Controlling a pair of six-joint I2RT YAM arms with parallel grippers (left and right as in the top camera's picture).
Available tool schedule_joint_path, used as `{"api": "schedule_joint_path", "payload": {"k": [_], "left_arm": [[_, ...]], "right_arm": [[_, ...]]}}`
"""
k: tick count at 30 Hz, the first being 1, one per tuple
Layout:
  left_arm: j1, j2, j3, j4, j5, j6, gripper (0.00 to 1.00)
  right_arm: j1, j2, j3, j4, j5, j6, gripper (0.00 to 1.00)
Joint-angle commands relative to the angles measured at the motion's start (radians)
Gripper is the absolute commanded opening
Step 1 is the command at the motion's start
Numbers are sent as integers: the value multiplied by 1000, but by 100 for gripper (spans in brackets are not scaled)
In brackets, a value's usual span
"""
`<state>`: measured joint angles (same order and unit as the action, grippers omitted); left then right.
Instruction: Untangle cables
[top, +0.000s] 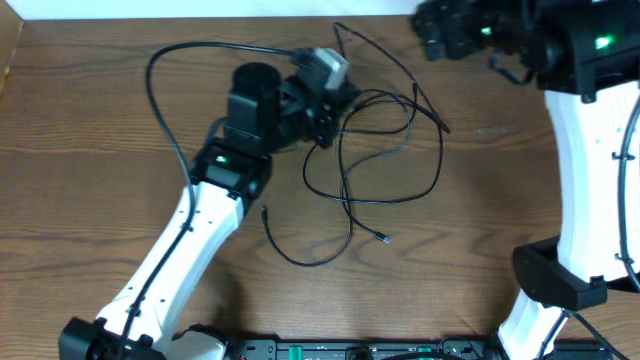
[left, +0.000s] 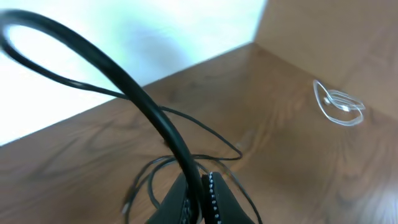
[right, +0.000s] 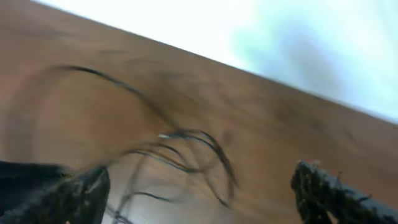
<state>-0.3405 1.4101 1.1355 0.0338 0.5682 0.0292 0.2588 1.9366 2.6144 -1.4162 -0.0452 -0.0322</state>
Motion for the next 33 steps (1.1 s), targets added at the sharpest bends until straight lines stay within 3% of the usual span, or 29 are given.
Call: {"api": "schedule_joint_path", "payload": {"k": [1,7,18,24,33], "left_arm": [[108,-108,-2,23,-28,-133,7],[372,-308,-2,95,-27,-313,7],[833,-583,-2,42,131,-353,8],[917,-589,-2,15,210,-375,8],[927,-589,-2,-4,210,-376,7]], "right_arm": [[-47,13,-1,-38,129,39,93],[-90,13,-68,-88,-18,35,98],[-44,13,-445,-4,-77,27,99],[2,13,-709,118,-259,-105,99],[132,13,-998,358,-265,-332,91]]}}
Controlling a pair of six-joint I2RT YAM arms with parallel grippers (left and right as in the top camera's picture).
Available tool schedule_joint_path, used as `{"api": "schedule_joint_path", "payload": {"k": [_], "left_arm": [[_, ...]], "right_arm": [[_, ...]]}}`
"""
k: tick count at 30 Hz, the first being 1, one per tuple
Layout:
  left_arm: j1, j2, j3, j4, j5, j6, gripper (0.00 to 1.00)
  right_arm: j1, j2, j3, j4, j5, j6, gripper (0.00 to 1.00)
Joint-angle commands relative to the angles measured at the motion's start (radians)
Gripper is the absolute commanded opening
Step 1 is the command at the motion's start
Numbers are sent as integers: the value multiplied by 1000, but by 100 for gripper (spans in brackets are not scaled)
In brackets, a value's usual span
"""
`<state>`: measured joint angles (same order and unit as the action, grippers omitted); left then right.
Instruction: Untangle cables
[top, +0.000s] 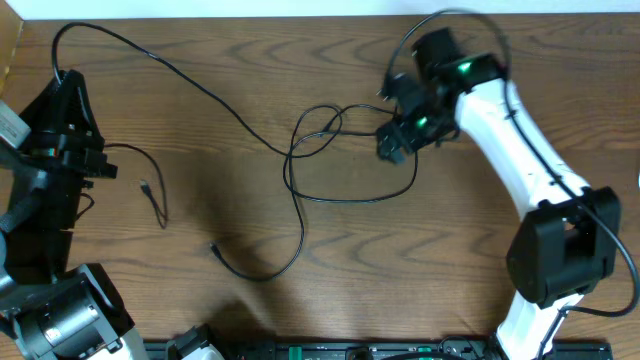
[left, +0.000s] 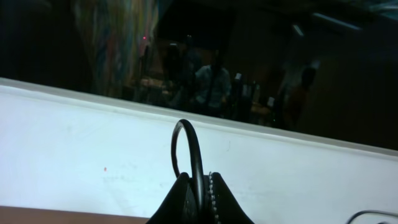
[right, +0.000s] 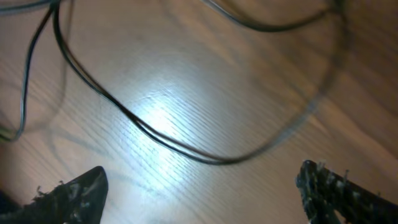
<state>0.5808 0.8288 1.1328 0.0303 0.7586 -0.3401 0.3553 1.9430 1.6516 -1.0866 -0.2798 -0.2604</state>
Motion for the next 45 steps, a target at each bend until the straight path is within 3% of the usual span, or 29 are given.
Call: {"api": "schedule_joint_path", "payload": {"k": [1,4,9,13,18,22,32,34,36,38,40,45], "left_arm": [[5,-8,1,-9,20,-6,7],[5,-6,1,-41,20,-5,8],[5,1,1,-76,20,-5,8],[5,13,1,-90,21,-5,7],[5,31,1,-97,69,24,7],[5,41,1,-97,94,29,8],[5,46,1,-97,110,29,7],[5,46,1,-97,121,29,7],[5,46,1,-97,122,29,8],[5,46,1,-97,121,29,7],[5,46,1,-97,122,29,7],[5,46,1,-98,125,28,7]], "right_arm": [[50,6,-47,45,-31,-114,89],[97,6,-76,63,-30,-158,89],[168,6,-127,45,-25,-253,99],[205,6,-179,29,37,-372,99],[216,6,-236,67,156,-401,99],[214,6,-291,98,158,-498,99],[215,6,-421,294,158,-564,96],[215,6,-438,326,158,-564,87],[215,6,-451,347,158,-564,66],[215,6,-463,359,158,-564,41],[215,6,-471,362,158,-563,1],[215,-3,-461,360,206,-506,1]]}}
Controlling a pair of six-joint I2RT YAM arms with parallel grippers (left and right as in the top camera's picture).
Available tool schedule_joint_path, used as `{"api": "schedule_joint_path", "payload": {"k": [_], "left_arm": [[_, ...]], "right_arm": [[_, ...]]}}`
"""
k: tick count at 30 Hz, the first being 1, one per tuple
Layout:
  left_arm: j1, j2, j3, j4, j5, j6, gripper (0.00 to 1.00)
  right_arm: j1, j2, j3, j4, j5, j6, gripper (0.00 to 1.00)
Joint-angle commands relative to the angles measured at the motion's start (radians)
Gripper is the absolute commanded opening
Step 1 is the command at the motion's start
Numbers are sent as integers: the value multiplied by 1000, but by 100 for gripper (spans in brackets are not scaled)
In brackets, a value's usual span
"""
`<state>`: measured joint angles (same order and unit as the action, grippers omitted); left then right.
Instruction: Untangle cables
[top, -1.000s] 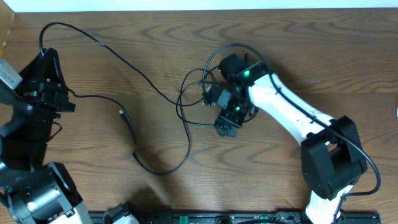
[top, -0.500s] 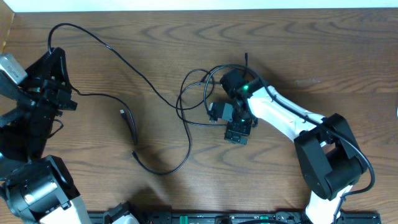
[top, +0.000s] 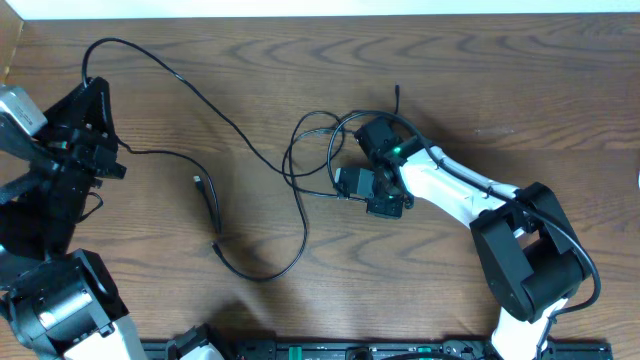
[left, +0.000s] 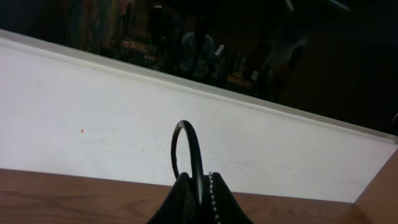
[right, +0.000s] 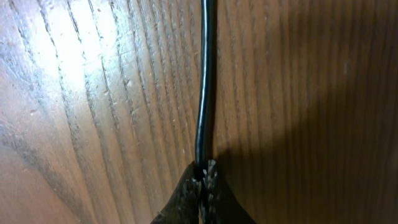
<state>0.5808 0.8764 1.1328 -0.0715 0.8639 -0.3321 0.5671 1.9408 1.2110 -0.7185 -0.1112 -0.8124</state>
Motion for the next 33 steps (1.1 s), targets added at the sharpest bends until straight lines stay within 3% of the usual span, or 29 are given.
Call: {"api": "schedule_joint_path", "payload": {"k": [1,9,13,21,29,33], "left_arm": [[5,-2,1,4,20,20,7],[5,-2,1,3,68,20,7],[5,-2,1,-11,68,21,8],[5,18,1,-44,68,24,8],[5,40,1,-60,68,24,7],[5,42,1,-63,68,24,7]], "right_arm": [[3,-11,-8,-8,69,82,1],[-34,-199,239,18,455,380,1],[-117,-301,424,40,531,459,1],[-448,-423,727,46,502,753,1],[-802,-454,743,46,251,1031,1],[-919,-428,743,50,175,1098,1]]}}
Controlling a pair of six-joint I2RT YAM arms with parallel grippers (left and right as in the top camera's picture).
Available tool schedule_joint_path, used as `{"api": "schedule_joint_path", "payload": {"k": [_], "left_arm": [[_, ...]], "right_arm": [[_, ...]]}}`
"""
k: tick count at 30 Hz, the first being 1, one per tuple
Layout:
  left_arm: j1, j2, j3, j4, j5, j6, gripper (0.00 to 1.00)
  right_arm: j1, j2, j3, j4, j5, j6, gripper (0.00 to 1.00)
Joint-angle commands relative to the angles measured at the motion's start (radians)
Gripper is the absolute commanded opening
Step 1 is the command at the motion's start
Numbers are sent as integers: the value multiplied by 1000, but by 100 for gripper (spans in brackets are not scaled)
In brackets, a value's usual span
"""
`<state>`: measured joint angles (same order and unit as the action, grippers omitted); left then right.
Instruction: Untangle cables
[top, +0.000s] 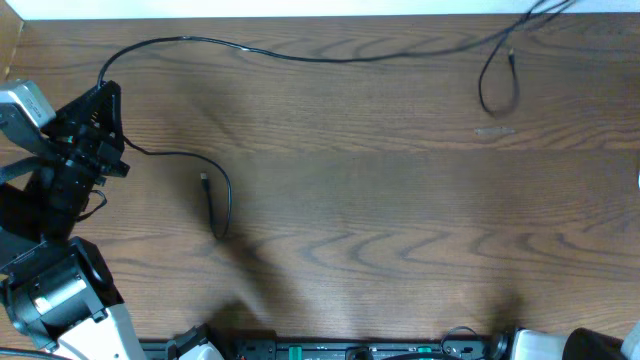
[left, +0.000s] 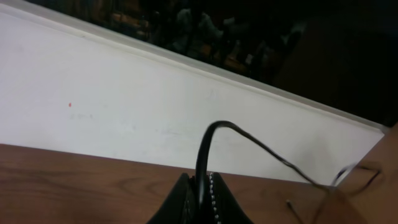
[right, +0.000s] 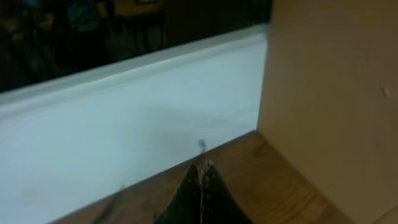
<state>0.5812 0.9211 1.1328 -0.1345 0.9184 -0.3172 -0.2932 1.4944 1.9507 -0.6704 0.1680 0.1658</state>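
A long black cable (top: 300, 55) runs from my left gripper (top: 103, 92) along the table's back to the top right edge. The left gripper (left: 200, 180) is shut on it, and the cable (left: 208, 140) arches up out of the fingers. A short tail (top: 226, 190) with a plug end lies right of that gripper. At the top right a thin loop (top: 483, 92) hangs down. My right gripper (right: 200, 167) is out of the overhead view; its fingers are pressed together facing a wall, with a dark cable tip just above them.
A white wall (right: 124, 112) backs the table, and a wooden side panel (right: 323, 93) stands to the right of my right gripper. A black equipment rail (top: 350, 350) runs along the front edge. The left arm's base (top: 60, 290) fills the near left corner.
My right gripper was shut on a cable at the tangle mid-table; now the arm has left the overhead view. The tangle is gone and the cable stretches to the top right. The left gripper stayed.
My left gripper was first shut on a cable at the tangle mid-table, the right one open at the back. Then the left held its cable at the far left. The right shut on a strand in the tangle, and now the cables are drawn apart.
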Motion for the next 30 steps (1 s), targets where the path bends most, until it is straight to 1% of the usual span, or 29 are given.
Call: {"api": "schedule_joint_path", "payload": {"k": [1,10,13,17,18,19,20,21,23,24,26,29,30], "left_arm": [[5,-2,1,0,13,10,8],[5,-1,1,0,13,18,7],[5,-1,1,0,13,17,8],[5,-1,1,0,13,17,8],[5,-1,1,0,13,17,7],[5,-1,1,0,13,17,7],[5,-1,1,-1,13,17,7],[5,-1,1,-3,13,18,7],[5,-1,1,-15,8,21,7],[5,-1,1,-31,-8,25,7],[5,-1,1,-95,-78,51,7],[5,3,1,-197,-173,86,8],[5,6,1,-225,-175,108,7]], "right_arm": [[-80,26,3,2,-111,119,1],[-217,98,3,-14,-156,118,1],[-229,130,3,-53,-254,118,1],[-219,180,3,-131,-486,118,2],[-211,198,2,-155,-550,118,6],[-201,217,2,-180,-607,118,18],[-187,243,0,-212,-660,117,38],[-172,266,-1,-244,-689,109,61],[-138,310,-1,-307,-718,69,87],[-116,337,-1,-346,-722,34,95],[-63,396,-1,-425,-722,-40,99],[11,473,-1,-512,-721,-150,99],[37,499,-1,-538,-721,-193,99]]}}
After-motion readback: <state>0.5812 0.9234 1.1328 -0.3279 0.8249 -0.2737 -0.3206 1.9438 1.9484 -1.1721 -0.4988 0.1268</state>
